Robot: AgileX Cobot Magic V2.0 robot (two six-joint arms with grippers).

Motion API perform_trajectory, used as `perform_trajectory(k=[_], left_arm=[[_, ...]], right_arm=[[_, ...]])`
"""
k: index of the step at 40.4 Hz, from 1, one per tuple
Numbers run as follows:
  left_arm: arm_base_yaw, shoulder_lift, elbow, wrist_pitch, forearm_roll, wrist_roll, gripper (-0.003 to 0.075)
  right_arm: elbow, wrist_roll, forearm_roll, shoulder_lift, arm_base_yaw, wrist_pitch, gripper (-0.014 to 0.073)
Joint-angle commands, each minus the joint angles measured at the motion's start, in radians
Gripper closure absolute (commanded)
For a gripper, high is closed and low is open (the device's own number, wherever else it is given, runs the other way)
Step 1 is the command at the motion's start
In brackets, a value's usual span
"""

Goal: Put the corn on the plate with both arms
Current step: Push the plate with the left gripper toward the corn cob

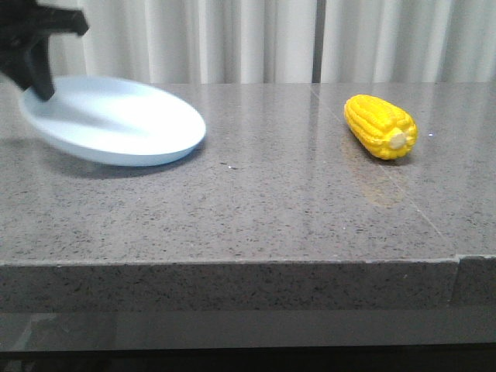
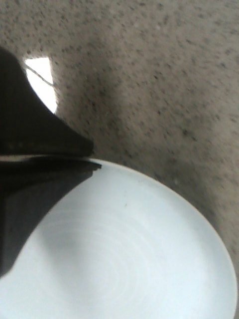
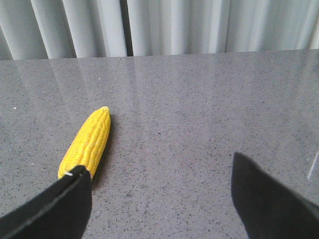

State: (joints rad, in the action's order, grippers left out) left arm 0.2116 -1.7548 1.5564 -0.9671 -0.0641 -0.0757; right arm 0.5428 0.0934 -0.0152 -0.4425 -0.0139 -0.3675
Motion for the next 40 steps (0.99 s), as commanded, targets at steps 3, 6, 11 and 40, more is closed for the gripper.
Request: perform_trajectory(k=[3, 6, 11, 40], left_arm=[[0.072, 0.046, 0.101, 0.015, -0.092, 0.003, 0.0741], [0.103, 0.034, 0.107, 0.032, -0.137, 0.003, 0.074], [0.147, 0.0, 0.107, 0.053, -0.154, 0.003, 0.074], [0.164, 0.005, 0.115, 0.051, -0.032, 0.017, 0.0376]], right_arm=[[0.035, -0.005, 0.006, -0.012, 0.005, 0.078, -0.0009], [0.035, -0.005, 0.006, -0.012, 0.005, 0.078, -0.0009], [0.035, -0.005, 0.006, -0.012, 0.005, 0.078, -0.0009], [0.035, -0.005, 0.006, -0.012, 0.005, 0.078, -0.0009]])
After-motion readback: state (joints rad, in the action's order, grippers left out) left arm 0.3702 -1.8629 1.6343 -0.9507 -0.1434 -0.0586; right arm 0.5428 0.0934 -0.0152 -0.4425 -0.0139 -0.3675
